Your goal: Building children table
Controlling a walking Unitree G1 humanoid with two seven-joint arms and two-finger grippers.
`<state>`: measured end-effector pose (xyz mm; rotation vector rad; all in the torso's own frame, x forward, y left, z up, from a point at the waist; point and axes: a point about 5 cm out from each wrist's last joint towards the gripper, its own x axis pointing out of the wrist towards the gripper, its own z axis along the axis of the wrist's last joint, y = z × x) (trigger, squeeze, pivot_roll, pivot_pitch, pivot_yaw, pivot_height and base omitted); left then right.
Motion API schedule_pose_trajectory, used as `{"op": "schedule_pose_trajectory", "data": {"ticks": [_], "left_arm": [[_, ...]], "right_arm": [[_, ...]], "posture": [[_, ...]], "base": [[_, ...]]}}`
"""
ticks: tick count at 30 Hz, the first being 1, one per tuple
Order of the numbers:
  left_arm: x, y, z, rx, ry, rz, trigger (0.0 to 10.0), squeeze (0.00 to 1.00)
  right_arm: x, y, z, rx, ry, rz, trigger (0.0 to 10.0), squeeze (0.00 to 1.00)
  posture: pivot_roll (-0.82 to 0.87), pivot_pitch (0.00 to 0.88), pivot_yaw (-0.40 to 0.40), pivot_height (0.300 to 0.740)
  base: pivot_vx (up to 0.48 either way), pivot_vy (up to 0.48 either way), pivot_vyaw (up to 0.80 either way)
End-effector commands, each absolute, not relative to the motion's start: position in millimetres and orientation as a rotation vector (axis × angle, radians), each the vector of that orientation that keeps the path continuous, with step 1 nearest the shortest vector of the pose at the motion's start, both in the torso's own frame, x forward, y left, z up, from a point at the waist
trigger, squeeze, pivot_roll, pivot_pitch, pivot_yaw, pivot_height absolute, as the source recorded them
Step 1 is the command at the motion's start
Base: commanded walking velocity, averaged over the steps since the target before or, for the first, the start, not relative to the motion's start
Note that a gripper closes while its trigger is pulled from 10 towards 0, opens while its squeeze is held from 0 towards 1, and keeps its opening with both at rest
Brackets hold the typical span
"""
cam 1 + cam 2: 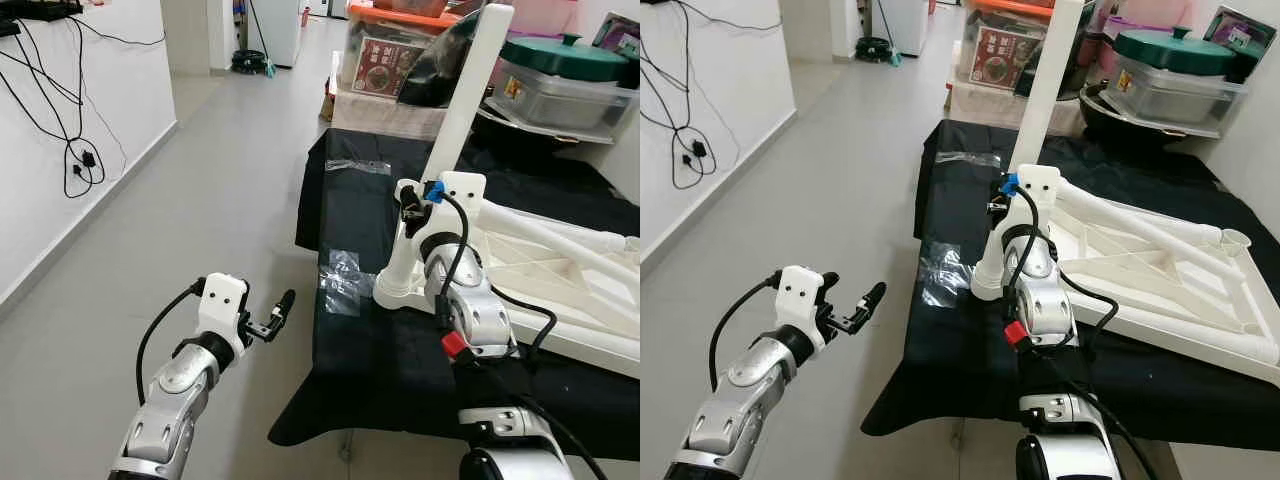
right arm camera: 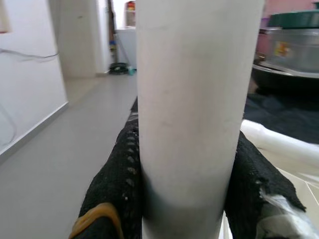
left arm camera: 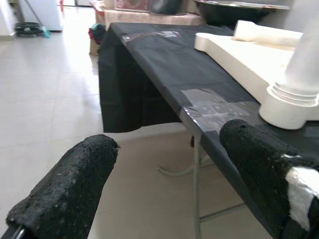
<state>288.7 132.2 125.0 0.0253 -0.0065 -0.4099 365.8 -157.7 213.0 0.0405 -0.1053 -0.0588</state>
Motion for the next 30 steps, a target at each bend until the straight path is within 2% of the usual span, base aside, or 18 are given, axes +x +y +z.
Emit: {"op": "schedule_pose_trajectory", "data": {"ticks": [1,2,8,15,17,20,30], "left_arm": [[290.0,129.9,125.2,0.023,-0.006,-0.402,10.0,0.00],[289.9,129.8,124.8,0.023,-0.001,-0.400,10.0,0.00],[290.3,129.7,124.8,0.024,0.000,-0.397,10.0,0.00],[290.8,131.4,124.1,0.013,0.001,-0.373,10.0,0.00],[291.2,130.5,122.7,0.015,0.013,-0.373,10.0,0.00],[291.3,130.3,122.3,0.015,0.017,-0.374,10.0,0.00],[293.4,128.0,125.2,0.013,0.007,-0.390,10.0,0.00]], "right_arm": [[368.3,-161.7,207.2,-0.002,-0.082,-0.009,0.0,0.00],[369.9,-157.8,207.0,-0.042,-0.074,0.091,0.0,0.00],[372.1,-161.9,203.2,-0.076,-0.032,0.185,0.0,0.00],[378.5,-196.9,213.2,-0.156,-0.031,0.132,0.0,0.00],[379.5,-204.8,215.7,-0.151,-0.038,0.113,0.0,0.00],[379.6,-206.3,216.2,-0.147,-0.041,0.109,0.0,0.00],[378.2,-211.3,212.3,-0.146,-0.034,0.133,0.0,0.00]], "posture": [[0.01,0.000,-0.135,0.740],[0.01,0.000,-0.136,0.740],[0.02,0.000,-0.139,0.740],[0.01,0.000,-0.138,0.740],[0.01,0.000,-0.134,0.740],[0.01,0.000,-0.134,0.740],[0.00,0.000,-0.127,0.740]], "base": [[0.000,-0.458,0.00],[0.000,-0.454,0.00],[0.000,-0.454,0.00],[0.000,-0.439,0.00],[0.000,0.000,0.00],[0.000,0.000,0.00],[0.000,-0.472,0.00]]}}
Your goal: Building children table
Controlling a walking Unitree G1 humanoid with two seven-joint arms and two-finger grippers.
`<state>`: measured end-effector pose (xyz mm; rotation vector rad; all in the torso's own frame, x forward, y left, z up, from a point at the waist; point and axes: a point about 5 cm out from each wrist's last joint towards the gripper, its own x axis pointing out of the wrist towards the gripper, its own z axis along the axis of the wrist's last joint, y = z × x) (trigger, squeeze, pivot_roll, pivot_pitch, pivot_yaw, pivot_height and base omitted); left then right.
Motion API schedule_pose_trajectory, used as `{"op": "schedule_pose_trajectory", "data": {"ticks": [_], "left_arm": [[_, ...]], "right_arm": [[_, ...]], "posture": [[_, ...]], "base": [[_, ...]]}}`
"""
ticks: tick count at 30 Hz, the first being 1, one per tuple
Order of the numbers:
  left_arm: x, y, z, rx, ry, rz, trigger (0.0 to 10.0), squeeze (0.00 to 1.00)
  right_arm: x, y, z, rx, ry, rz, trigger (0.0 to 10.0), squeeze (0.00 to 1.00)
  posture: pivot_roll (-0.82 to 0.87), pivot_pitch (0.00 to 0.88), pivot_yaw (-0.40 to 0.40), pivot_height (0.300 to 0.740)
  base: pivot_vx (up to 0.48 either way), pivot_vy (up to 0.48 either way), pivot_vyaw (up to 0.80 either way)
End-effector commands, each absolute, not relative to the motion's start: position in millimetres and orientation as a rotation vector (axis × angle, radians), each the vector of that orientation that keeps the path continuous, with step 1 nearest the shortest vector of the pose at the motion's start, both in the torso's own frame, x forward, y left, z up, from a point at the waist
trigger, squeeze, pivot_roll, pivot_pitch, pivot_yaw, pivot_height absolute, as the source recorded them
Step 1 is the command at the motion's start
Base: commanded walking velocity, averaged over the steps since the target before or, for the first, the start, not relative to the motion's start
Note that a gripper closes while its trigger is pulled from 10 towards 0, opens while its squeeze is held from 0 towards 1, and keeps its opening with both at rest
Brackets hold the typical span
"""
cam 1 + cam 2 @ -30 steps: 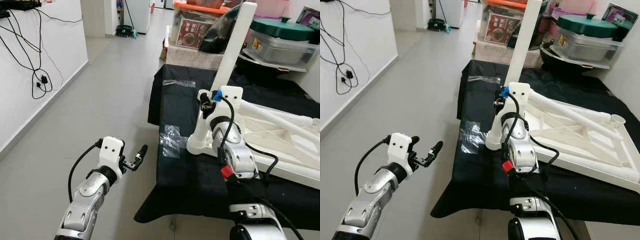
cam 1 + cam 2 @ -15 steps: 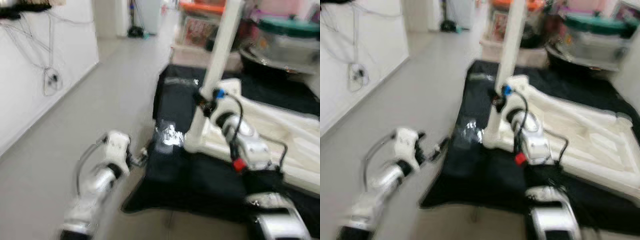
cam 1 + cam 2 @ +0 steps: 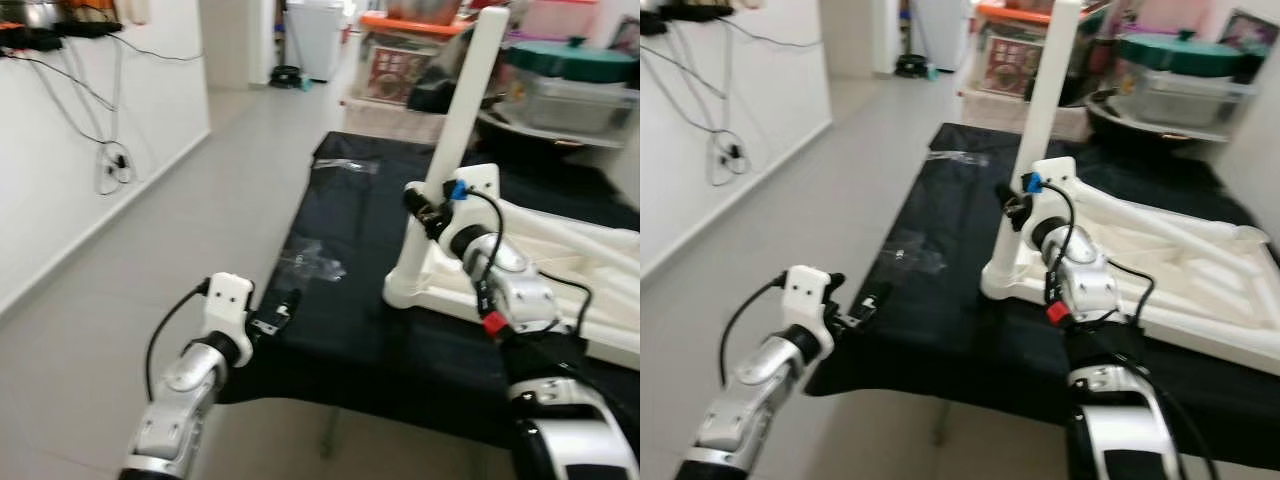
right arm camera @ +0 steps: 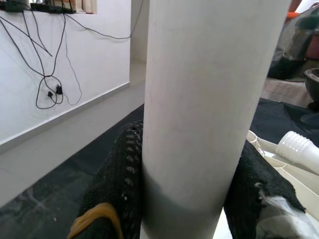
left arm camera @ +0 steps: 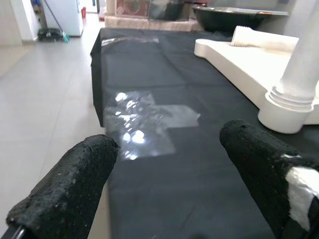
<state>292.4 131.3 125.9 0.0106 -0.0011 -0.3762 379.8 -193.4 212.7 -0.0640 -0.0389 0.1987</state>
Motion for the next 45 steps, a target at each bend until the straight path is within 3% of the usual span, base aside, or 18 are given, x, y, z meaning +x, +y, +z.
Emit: {"op": "schedule_pose_trajectory", "data": {"ticks": [1,10,24,28,29,30,31,32,33,39,45], "left_arm": [[293.7,127.6,125.0,0.013,0.007,-0.389,10.0,0.00],[294.1,124.8,124.4,0.007,0.008,-0.384,10.0,0.00],[293.4,123.9,124.5,-0.010,0.007,-0.383,10.0,0.00],[293.9,123.1,123.7,-0.010,0.008,-0.392,10.0,0.00],[293.9,122.6,123.2,-0.010,0.009,-0.394,10.0,0.00],[293.9,122.6,123.2,-0.010,0.009,-0.394,10.0,0.00],[293.9,122.1,122.8,-0.010,0.010,-0.398,10.0,0.00],[293.9,121.6,122.6,-0.011,0.011,-0.401,10.0,0.00],[293.7,120.9,122.3,-0.011,0.011,-0.406,10.0,0.00],[293.2,119.5,121.9,-0.016,0.013,-0.420,10.0,0.00],[293.7,120.0,121.4,-0.019,0.015,-0.421,10.0,0.00]], "right_arm": [[378.8,-213.2,213.0,-0.148,-0.036,0.134,0.0,0.00],[381.8,-216.0,217.6,-0.189,-0.054,0.179,0.0,0.00],[381.2,-218.5,218.8,-0.186,-0.055,0.182,0.0,0.00],[377.9,-216.1,217.9,-0.134,-0.054,0.103,0.0,0.00],[376.5,-211.9,217.3,-0.113,-0.056,0.088,1.0,0.00],[376.5,-211.9,217.3,-0.113,-0.056,0.088,1.0,0.00],[374.8,-207.0,216.6,-0.101,-0.057,0.082,4.7,0.00],[373.6,-202.9,216.0,-0.095,-0.060,0.074,9.6,0.00],[372.5,-197.8,214.3,-0.081,-0.057,0.070,10.0,0.00],[371.5,-190.3,210.1,-0.063,-0.047,0.062,10.0,0.00],[369.6,-200.7,206.2,-0.017,0.007,-0.161,10.0,0.00]], "posture": [[0.00,0.000,-0.128,0.740],[0.00,0.000,-0.132,0.740],[0.00,0.000,-0.128,0.740],[0.00,0.000,-0.125,0.740],[0.00,0.000,-0.125,0.740],[0.00,0.000,-0.125,0.740],[-0.01,0.000,-0.123,0.740],[-0.01,0.000,-0.122,0.740],[-0.01,0.000,-0.121,0.740],[-0.01,0.000,-0.121,0.740],[-0.01,0.000,-0.129,0.740]], "base": [[0.000,-0.472,0.00],[0.000,-0.455,0.00],[0.000,0.000,0.00],[0.000,0.000,0.00],[0.000,0.000,0.00],[0.000,0.000,0.00],[0.000,0.000,0.00],[0.000,0.000,0.00],[0.000,0.000,0.00],[0.000,0.000,0.00],[0.000,0.000,0.00]]}}
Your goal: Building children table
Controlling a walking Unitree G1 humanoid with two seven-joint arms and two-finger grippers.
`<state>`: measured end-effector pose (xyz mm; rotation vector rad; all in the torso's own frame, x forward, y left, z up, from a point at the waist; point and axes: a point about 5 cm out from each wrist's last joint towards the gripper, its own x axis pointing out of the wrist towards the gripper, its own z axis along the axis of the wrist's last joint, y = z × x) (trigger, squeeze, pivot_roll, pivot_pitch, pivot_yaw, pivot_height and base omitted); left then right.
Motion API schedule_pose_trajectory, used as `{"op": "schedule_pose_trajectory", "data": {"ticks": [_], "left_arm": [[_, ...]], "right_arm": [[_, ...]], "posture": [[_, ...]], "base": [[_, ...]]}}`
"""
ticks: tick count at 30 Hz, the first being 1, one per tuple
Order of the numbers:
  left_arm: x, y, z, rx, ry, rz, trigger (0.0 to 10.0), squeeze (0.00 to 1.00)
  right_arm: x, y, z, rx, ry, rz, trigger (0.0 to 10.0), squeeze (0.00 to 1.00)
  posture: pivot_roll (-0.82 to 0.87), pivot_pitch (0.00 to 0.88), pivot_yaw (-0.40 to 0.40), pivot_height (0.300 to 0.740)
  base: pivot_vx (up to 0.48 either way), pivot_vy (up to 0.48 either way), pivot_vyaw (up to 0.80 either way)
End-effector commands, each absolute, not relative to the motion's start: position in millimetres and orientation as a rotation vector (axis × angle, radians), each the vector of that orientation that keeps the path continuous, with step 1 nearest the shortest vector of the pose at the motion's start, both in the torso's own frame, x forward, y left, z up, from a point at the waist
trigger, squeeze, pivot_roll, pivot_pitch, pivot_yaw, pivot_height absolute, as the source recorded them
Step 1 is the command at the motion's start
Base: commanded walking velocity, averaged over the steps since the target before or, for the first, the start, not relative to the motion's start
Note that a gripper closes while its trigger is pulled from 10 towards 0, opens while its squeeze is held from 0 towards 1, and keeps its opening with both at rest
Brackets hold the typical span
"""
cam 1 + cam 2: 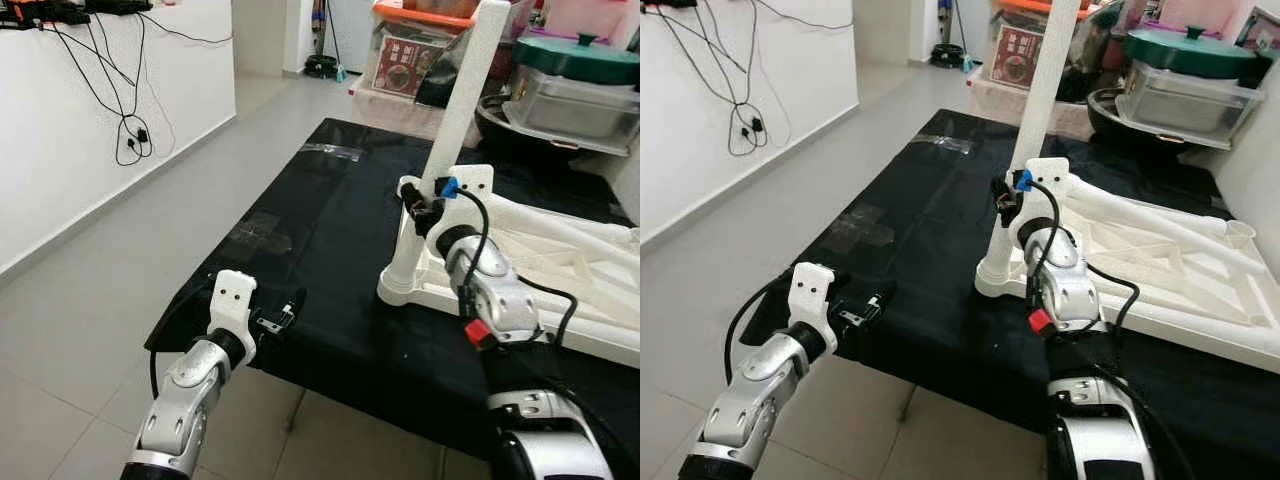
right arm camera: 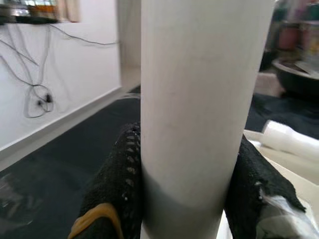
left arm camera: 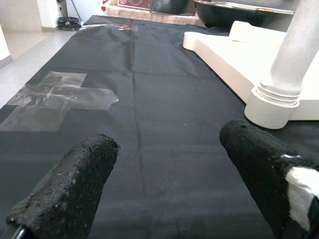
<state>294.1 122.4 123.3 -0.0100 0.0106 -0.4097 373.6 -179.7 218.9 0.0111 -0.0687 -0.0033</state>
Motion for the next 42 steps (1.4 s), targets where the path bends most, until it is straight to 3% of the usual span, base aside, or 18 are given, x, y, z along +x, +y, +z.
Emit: {"op": "schedule_pose_trajectory", "data": {"ticks": [1,2,7,18,19,27,28,30,31,36,39,42], "left_arm": [[293.7,120.0,121.4,-0.019,0.015,-0.421,10.0,0.00],[292.9,119.1,120.1,-0.020,0.018,-0.421,10.0,0.00],[291.5,117.1,117.7,-0.024,0.025,-0.421,10.0,0.00],[291.9,120.0,116.3,-0.024,0.034,-0.410,10.0,0.00],[291.8,119.4,115.9,-0.026,0.035,-0.410,10.0,0.00],[291.5,119.5,115.8,-0.027,0.037,-0.413,10.0,0.00],[291.6,120.4,116.0,-0.025,0.037,-0.414,10.0,0.00],[291.6,121.0,116.1,-0.024,0.037,-0.414,10.0,0.00],[291.8,122.2,116.4,-0.022,0.037,-0.414,10.0,0.00],[292.1,125.0,116.6,-0.016,0.037,-0.414,10.0,0.00],[292.1,125.0,116.6,-0.016,0.037,-0.414,10.0,0.00],[292.3,124.4,116.0,-0.012,0.040,-0.424,10.0,0.00]], "right_arm": [[369.6,-200.7,206.2,-0.017,0.007,-0.161,10.0,0.00],[363.0,-199.4,204.4,0.009,0.002,-0.260,10.0,0.00],[345.5,-188.3,195.8,0.048,0.006,-0.409,10.0,0.00],[338.8,-171.2,188.4,0.096,0.013,-0.409,10.0,0.00],[338.1,-168.4,190.3,0.116,0.000,-0.393,10.0,1.00],[337.4,-166.4,200.4,0.119,-0.052,-0.361,10.0,1.00],[339.0,-167.6,205.3,0.100,-0.076,-0.340,10.0,0.64],[340.0,-168.2,208.7,0.090,-0.093,-0.325,10.0,0.64],[342.1,-170.3,217.5,0.092,-0.146,-0.269,10.0,0.00],[354.7,-193.0,237.6,0.107,-0.238,-0.021,10.0,0.00],[354.7,-193.0,237.6,0.107,-0.238,-0.021,10.0,0.00],[369.7,-215.5,247.5,0.011,-0.206,0.204,10.0,0.00]], "posture": [[-0.01,0.000,-0.129,0.740],[-0.01,0.000,-0.134,0.740],[-0.01,0.000,-0.135,0.740],[-0.01,0.000,-0.139,0.740],[-0.01,0.000,-0.138,0.740],[-0.01,0.000,-0.133,0.740],[-0.01,0.000,-0.132,0.740],[-0.01,0.000,-0.132,0.740],[-0.01,0.000,-0.130,0.740],[-0.01,0.000,-0.126,0.740],[-0.01,0.000,-0.126,0.740],[-0.01,0.000,-0.129,0.740]], "base": [[0.000,0.000,0.00],[0.000,0.000,0.00],[0.000,0.000,0.00],[0.000,0.000,0.00],[0.000,0.000,0.00],[0.000,0.000,0.00],[0.000,0.000,0.00],[0.000,0.000,0.00],[0.000,0.000,0.00],[0.000,0.000,0.00],[0.000,0.000,0.00],[0.000,0.000,0.00]]}}
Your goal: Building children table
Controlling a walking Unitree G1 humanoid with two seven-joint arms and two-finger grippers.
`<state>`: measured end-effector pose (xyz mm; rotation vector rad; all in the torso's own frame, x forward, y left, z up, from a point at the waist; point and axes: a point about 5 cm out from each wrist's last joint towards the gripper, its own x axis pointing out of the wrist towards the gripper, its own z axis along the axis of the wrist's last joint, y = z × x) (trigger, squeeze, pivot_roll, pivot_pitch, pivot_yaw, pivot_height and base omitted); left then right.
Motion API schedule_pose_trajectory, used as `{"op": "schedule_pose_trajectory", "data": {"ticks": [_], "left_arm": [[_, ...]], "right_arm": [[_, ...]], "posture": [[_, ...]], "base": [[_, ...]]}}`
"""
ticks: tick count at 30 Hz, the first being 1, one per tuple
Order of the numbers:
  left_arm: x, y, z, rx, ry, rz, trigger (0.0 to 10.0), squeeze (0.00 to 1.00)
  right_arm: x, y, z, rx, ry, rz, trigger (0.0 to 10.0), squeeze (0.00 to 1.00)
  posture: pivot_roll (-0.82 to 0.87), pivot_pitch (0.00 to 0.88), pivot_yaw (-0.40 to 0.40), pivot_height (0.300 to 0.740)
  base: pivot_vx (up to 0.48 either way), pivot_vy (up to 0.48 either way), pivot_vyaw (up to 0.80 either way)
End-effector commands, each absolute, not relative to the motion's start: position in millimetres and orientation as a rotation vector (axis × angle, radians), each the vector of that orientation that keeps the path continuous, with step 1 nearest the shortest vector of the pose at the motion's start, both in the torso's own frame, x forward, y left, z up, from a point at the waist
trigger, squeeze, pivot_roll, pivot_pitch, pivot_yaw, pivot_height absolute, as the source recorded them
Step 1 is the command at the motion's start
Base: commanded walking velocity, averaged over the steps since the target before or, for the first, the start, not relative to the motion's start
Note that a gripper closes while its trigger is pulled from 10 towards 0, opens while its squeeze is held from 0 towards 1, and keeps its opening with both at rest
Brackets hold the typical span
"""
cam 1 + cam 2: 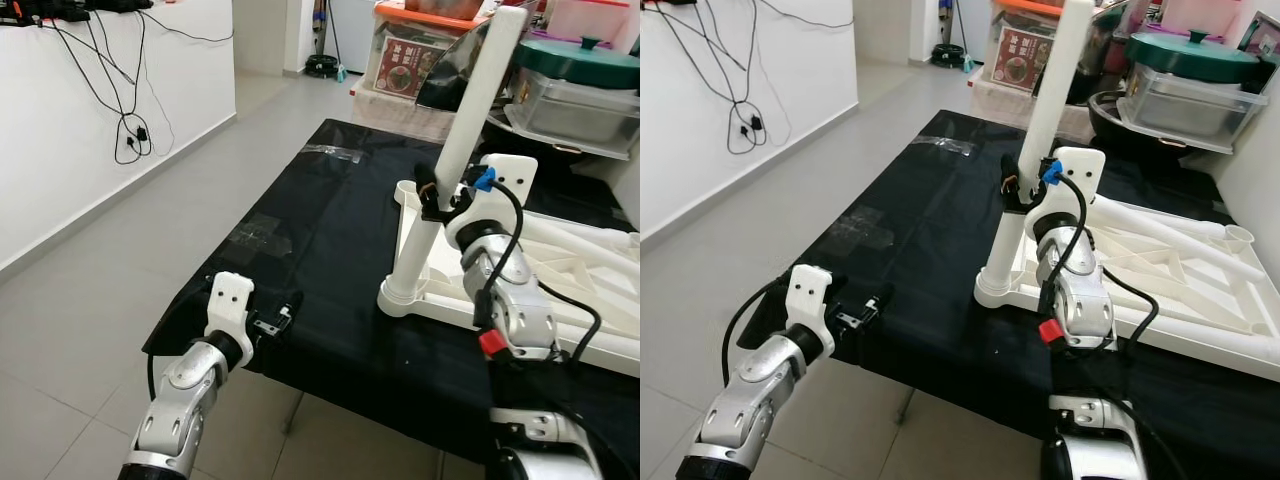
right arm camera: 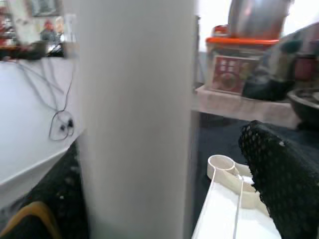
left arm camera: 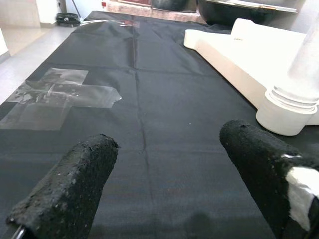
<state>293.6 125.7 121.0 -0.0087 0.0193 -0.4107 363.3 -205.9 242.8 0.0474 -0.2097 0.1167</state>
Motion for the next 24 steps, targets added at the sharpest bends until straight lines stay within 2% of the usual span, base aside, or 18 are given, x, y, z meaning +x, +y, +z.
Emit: {"op": "schedule_pose_trajectory", "data": {"ticks": [1,9,14,15,20,24], "left_arm": [[292.3,124.4,116.0,-0.012,0.040,-0.424,10.0,0.00],[292.4,124.9,116.7,-0.004,0.037,-0.423,10.0,0.00],[292.1,126.0,116.8,-0.002,0.036,-0.421,10.0,0.00],[291.5,126.9,115.9,-0.001,0.038,-0.416,10.0,0.00],[289.7,124.8,112.8,-0.002,0.046,-0.417,10.0,0.00],[290.1,124.4,112.6,-0.002,0.047,-0.418,10.0,0.00]], "right_arm": [[369.7,-215.5,247.5,0.011,-0.206,0.204,10.0,0.00],[388.0,-230.5,248.5,-0.158,-0.072,0.377,10.0,0.00],[390.0,-232.6,250.7,-0.168,-0.058,0.400,10.0,0.00],[390.2,-234.3,253.1,-0.170,-0.043,0.455,0.0,0.00],[388.1,-241.7,253.5,-0.188,-0.013,0.527,0.0,0.00],[388.2,-244.0,252.8,-0.182,-0.012,0.511,0.0,0.00]], "posture": [[-0.01,0.000,-0.129,0.740],[0.02,0.000,-0.151,0.740],[0.02,0.000,-0.152,0.740],[0.02,0.000,-0.157,0.740],[0.01,0.000,-0.155,0.740],[0.01,0.000,-0.153,0.740]], "base": [[0.000,0.000,0.00],[0.000,0.000,0.00],[0.000,0.000,0.00],[0.000,0.000,0.00],[0.000,0.000,0.00],[0.000,0.000,0.00]]}}
